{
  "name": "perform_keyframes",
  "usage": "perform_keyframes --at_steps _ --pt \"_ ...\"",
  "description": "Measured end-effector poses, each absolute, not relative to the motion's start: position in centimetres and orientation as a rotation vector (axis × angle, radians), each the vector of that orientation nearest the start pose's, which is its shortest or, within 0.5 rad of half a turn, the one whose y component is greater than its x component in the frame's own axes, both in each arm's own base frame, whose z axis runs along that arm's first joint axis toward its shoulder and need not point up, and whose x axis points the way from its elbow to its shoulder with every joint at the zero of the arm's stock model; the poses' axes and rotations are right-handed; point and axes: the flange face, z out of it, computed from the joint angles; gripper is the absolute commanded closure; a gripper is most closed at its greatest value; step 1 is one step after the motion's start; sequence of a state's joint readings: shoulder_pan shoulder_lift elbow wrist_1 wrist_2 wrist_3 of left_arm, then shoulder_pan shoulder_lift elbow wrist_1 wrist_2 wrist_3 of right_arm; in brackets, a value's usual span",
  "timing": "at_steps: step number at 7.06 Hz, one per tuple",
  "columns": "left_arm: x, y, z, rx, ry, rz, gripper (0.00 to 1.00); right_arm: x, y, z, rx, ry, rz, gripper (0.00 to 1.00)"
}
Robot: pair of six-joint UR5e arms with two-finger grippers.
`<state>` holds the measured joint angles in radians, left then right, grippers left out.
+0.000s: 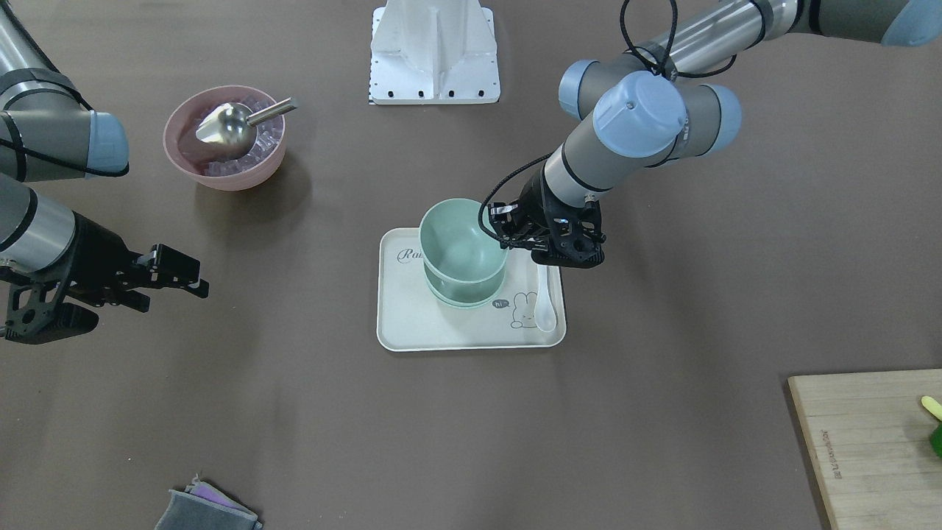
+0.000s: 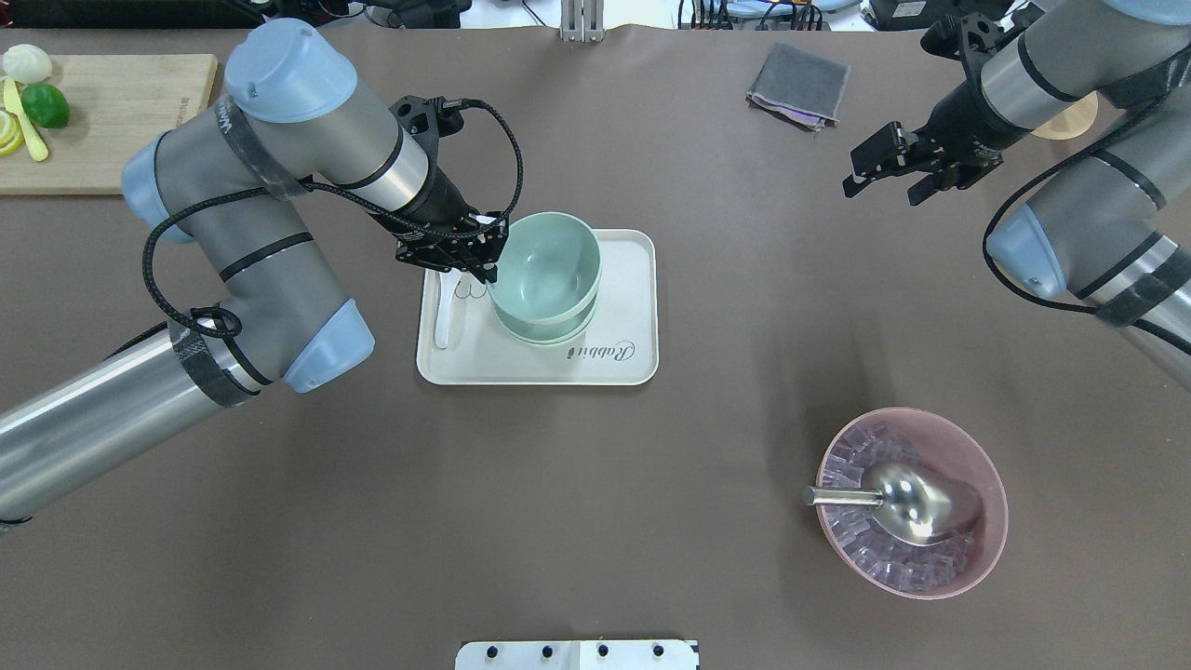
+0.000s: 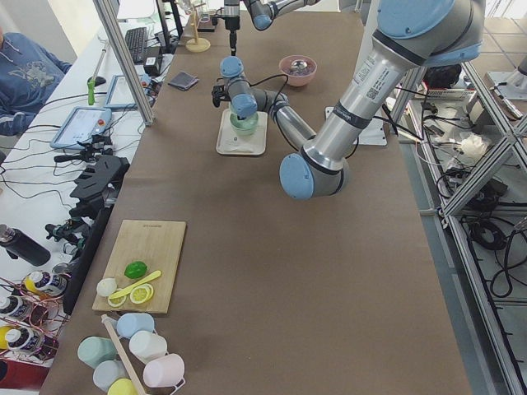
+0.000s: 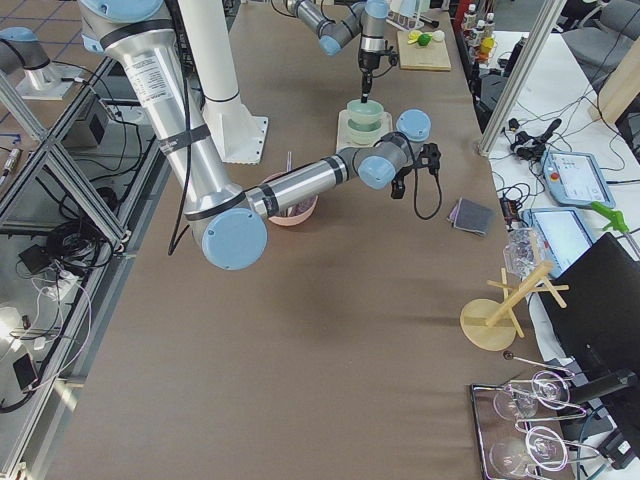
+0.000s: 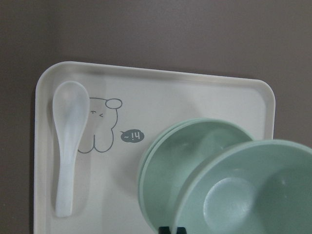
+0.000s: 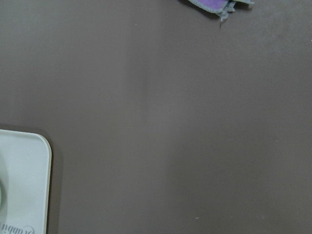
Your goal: Stack green bowls together
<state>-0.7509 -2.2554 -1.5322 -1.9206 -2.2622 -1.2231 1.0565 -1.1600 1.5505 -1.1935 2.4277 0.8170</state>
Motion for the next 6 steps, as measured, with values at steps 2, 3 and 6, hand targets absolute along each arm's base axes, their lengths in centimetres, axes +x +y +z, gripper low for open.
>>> perform_keyframes --at_steps 2,3,6 --pt "46.9 -53.3 21.9 -0.034 1.148 -0.012 0.02 -26.6 -59.3 38.4 0.065 -1.077 -0.058 0.0" --pt "47.2 -53.5 22.3 -0.026 1.158 -0.007 0.02 -26.4 -59.3 38.4 0.065 -1.077 -0.058 0.0" --pt "47.3 -53.7 22.9 -0.013 1.177 0.002 0.02 -25.5 -59.4 38.7 0.063 -1.083 -0.048 0.0"
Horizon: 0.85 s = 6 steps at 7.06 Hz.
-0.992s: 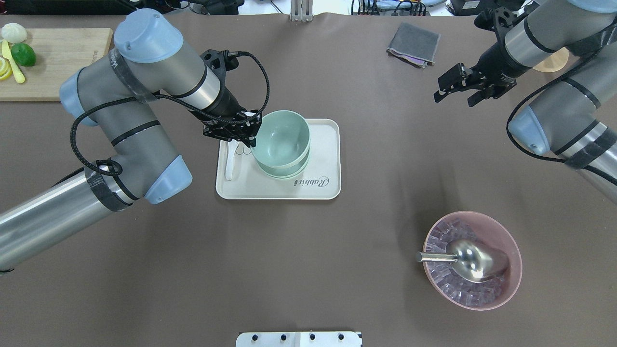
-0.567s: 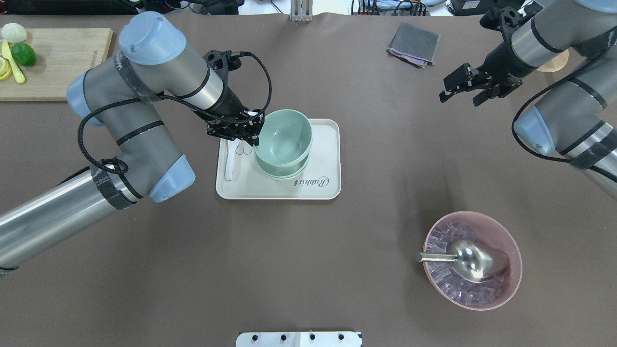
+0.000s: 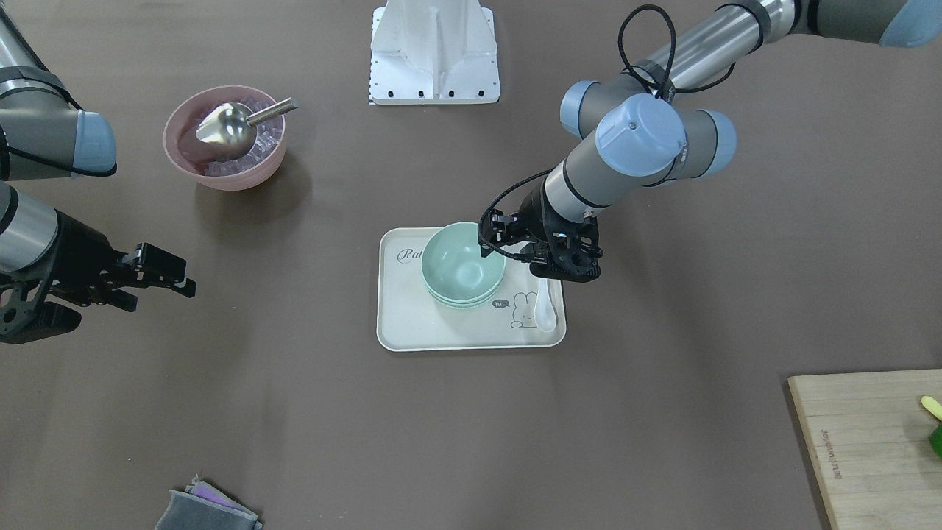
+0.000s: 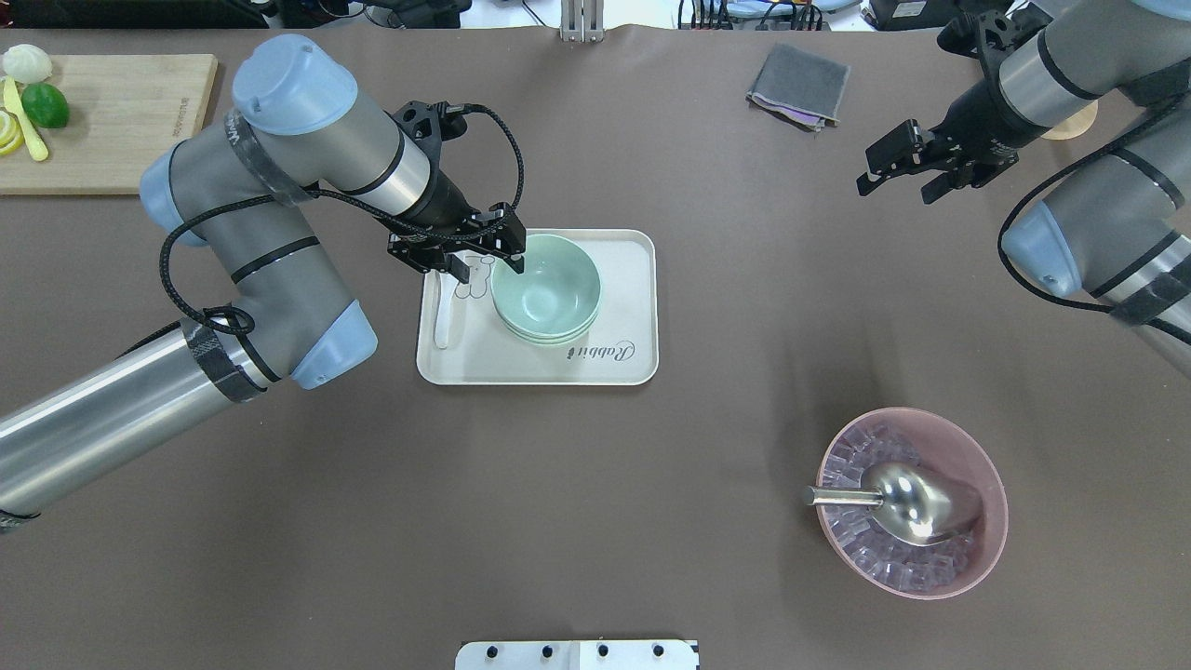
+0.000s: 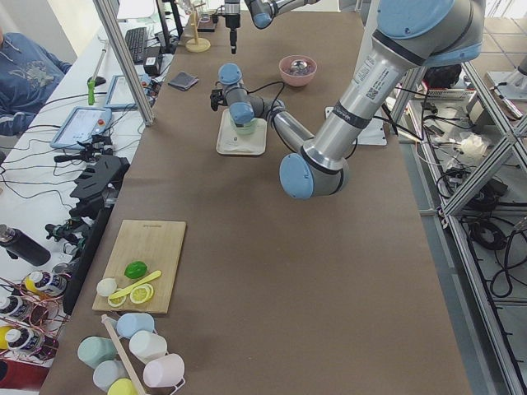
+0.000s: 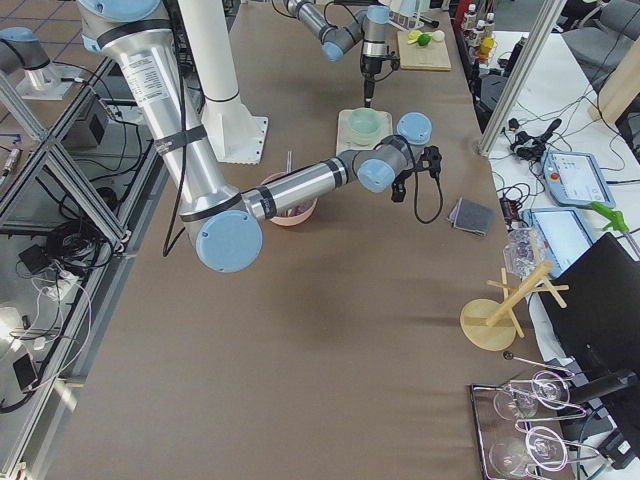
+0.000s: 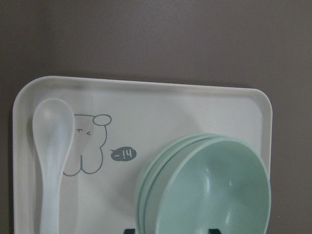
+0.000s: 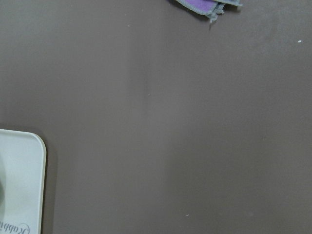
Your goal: Stack green bowls together
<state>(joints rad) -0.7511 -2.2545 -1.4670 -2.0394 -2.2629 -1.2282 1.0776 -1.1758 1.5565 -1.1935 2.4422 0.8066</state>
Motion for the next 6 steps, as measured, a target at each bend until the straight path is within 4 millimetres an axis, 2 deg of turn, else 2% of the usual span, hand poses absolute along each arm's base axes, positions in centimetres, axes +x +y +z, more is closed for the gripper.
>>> perform_keyframes --at_steps 1,2,3,5,6 --pt "46.2 -54.3 23.3 -0.006 1.175 -0.01 0.02 -24.7 -59.7 38.8 0.069 -1.083 -0.042 0.0" --pt "44.1 -55.1 24.8 0.0 1.162 -0.036 0.02 -23.8 -59.9 39.3 0.078 -1.079 -0.041 0.0" --pt "40.8 -56.2 27.8 0.023 1.135 -0.047 0.02 -22.1 -60.2 40.8 0.093 -1.06 -0.049 0.0" --pt "32.0 -57.8 34.5 0.128 1.023 0.055 0.02 -17.2 -61.4 44.7 0.13 -0.954 -0.109 0.0" --pt "26.7 -57.4 37.6 0.16 0.946 0.124 0.02 -14.4 -62.1 46.9 0.14 -0.871 -0.158 0.0"
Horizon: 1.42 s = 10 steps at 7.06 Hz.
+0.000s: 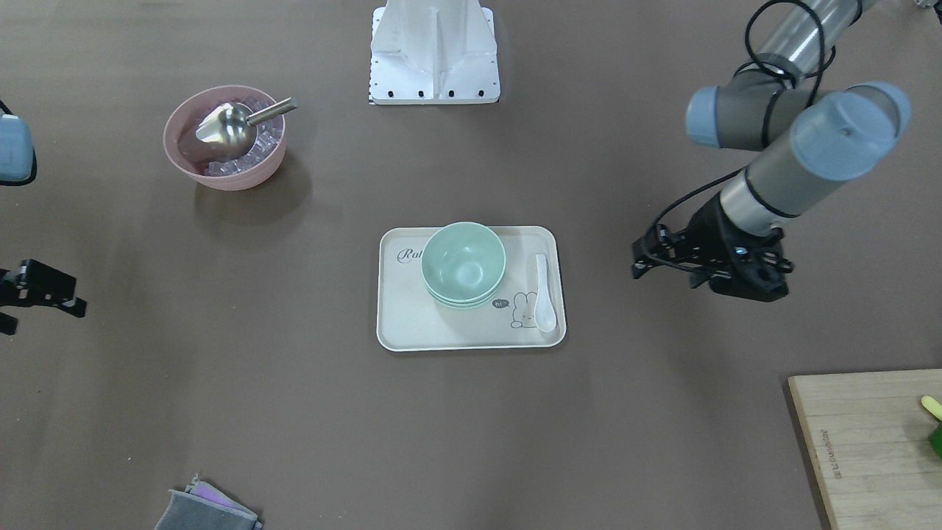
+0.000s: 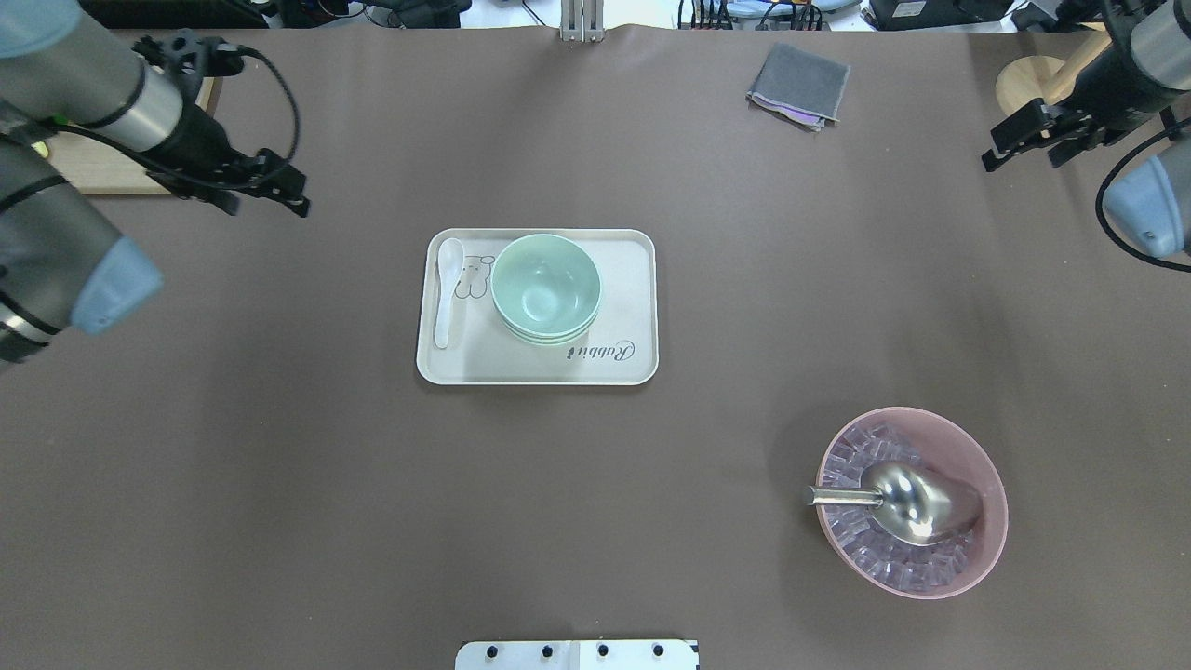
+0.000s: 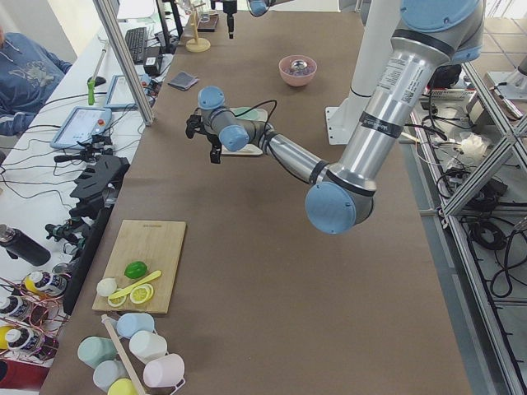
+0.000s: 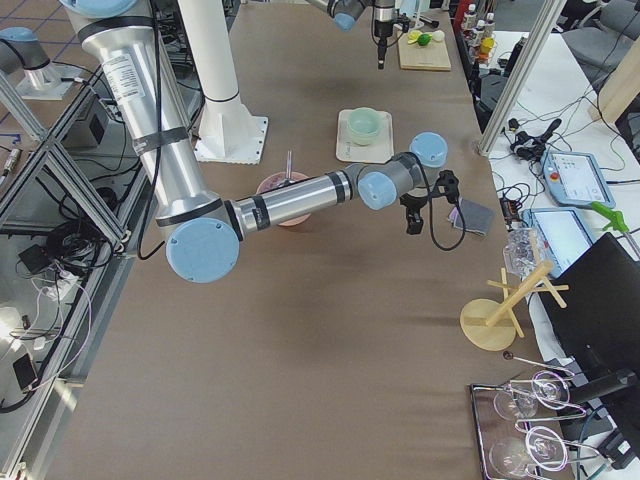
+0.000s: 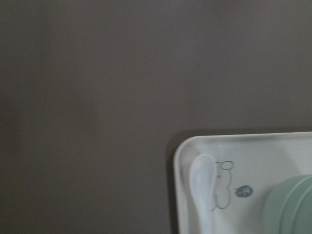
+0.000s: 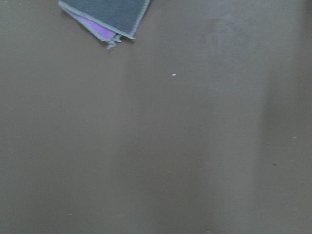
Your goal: Stack green bowls together
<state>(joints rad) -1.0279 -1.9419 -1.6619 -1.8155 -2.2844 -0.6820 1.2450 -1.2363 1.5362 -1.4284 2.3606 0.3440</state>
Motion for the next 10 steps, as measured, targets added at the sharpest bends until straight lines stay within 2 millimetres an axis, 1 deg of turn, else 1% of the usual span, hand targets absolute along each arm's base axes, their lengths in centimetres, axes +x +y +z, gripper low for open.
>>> perform_keyframes --at_steps 1,2,3,4,5,6,7,8,9,10 --pt "21.2 -56.2 41.0 0.177 0.876 0.185 0.02 -11.6 -62.7 49.5 0.134 -0.81 -0.197 0.0" --pt "15.6 -54.3 44.9 0.182 0.823 0.221 0.02 -8.7 -63.0 52.7 0.114 -0.782 -0.209 0.0" --pt "10.7 -52.2 48.7 0.18 0.787 0.236 0.02 -5.9 -63.0 55.8 0.1 -0.769 -0.218 0.0" --pt "6.5 -50.1 52.2 0.175 0.762 0.231 0.02 -3.1 -62.5 58.8 0.088 -0.76 -0.225 0.0" --pt "2.9 -48.0 55.0 0.172 0.745 0.215 0.02 -0.8 -61.3 61.4 0.074 -0.756 -0.217 0.0" --pt "0.3 -46.1 57.3 0.164 0.732 0.201 0.02 1.1 -60.1 63.3 0.062 -0.754 -0.2 0.0" --pt "-1.4 -44.7 59.5 0.14 0.721 0.175 0.02 2.4 -59.0 64.7 0.055 -0.752 -0.189 0.0" --pt "-3.0 -44.0 61.5 0.114 0.717 0.132 0.02 3.4 -58.3 65.4 0.055 -0.751 -0.182 0.0" --pt "-4.6 -43.5 62.9 0.098 0.719 0.089 0.02 4.1 -58.1 65.5 0.06 -0.752 -0.174 0.0" --pt "-5.8 -43.1 64.1 0.079 0.739 0.05 0.02 4.4 -58.2 65.2 0.066 -0.751 -0.168 0.0"
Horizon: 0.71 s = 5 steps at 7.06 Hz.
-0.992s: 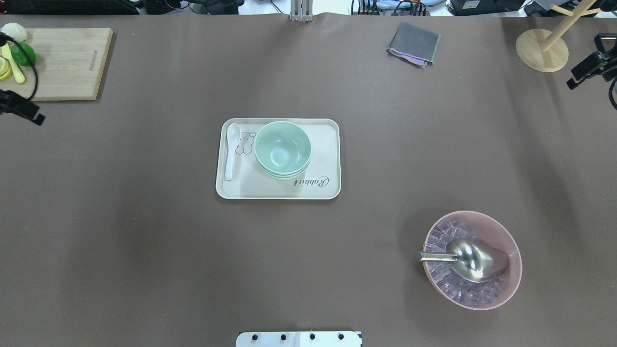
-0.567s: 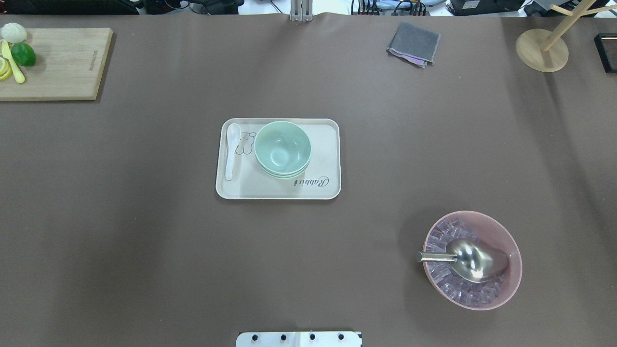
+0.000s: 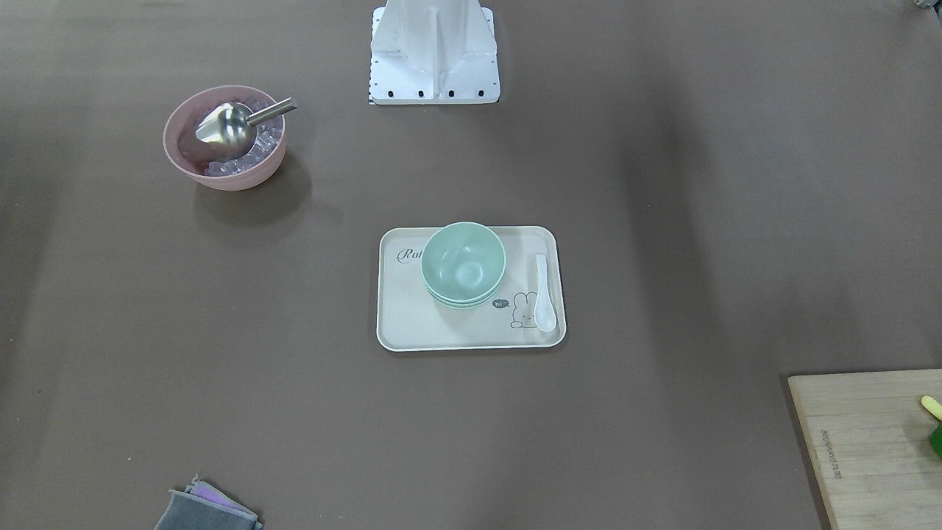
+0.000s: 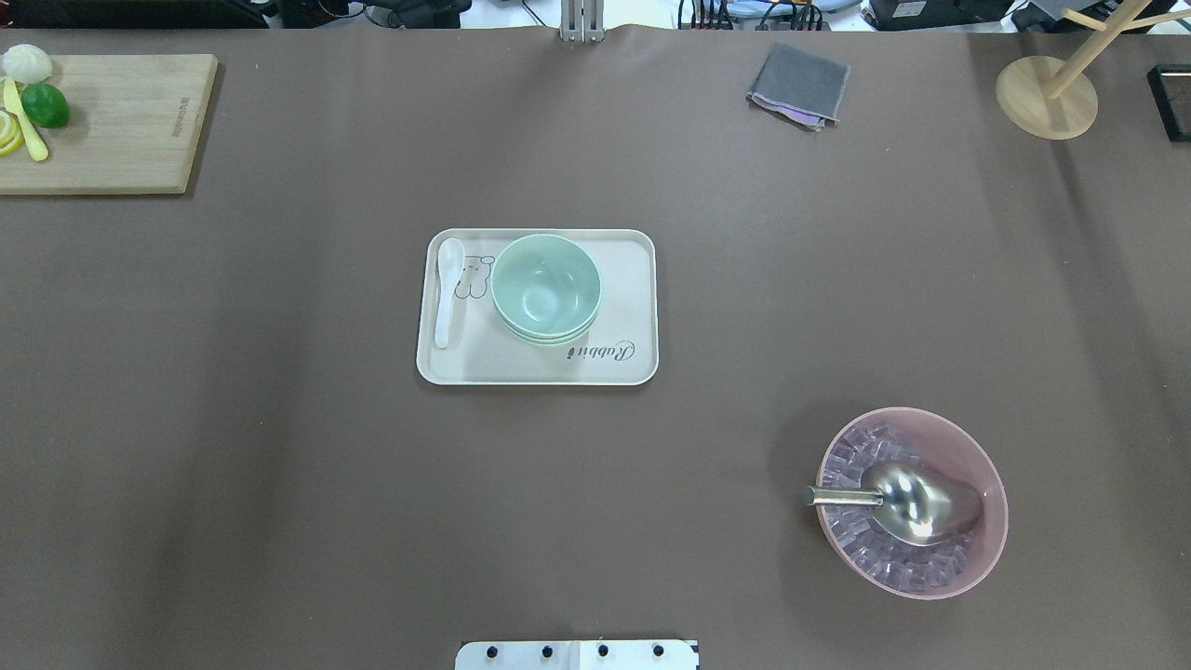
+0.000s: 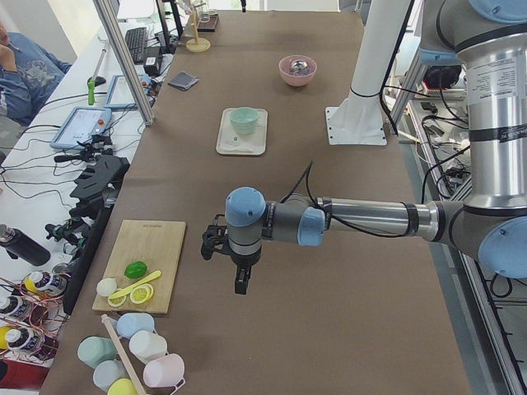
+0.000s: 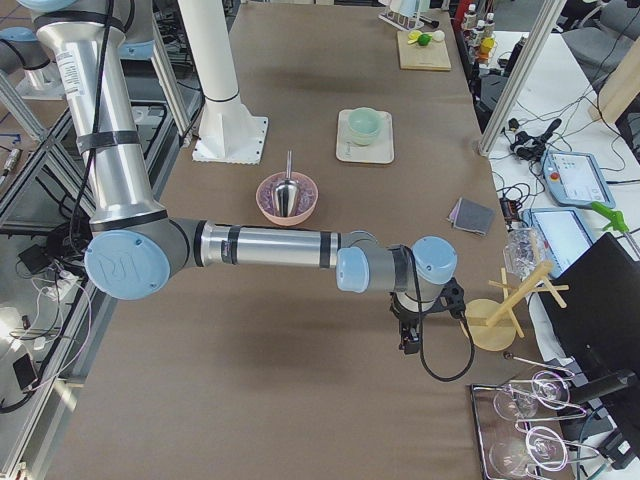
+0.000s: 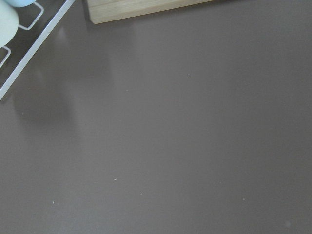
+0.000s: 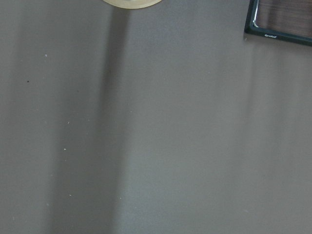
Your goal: Stack green bowls together
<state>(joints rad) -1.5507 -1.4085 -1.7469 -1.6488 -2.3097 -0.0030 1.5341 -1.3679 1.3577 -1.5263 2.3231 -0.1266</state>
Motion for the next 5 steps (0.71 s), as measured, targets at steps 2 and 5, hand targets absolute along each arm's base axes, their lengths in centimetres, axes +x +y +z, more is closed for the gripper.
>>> perform_keyframes --at_steps 2,5 --pt "-6.9 -42.5 66.0 0.039 0.807 -0.009 0.02 4.5 -58.4 64.8 0.069 -0.747 -0.158 0.0" --pt "-9.1 -42.2 67.9 0.016 0.821 -0.117 0.02 4.3 -59.1 63.9 0.076 -0.747 -0.148 0.0"
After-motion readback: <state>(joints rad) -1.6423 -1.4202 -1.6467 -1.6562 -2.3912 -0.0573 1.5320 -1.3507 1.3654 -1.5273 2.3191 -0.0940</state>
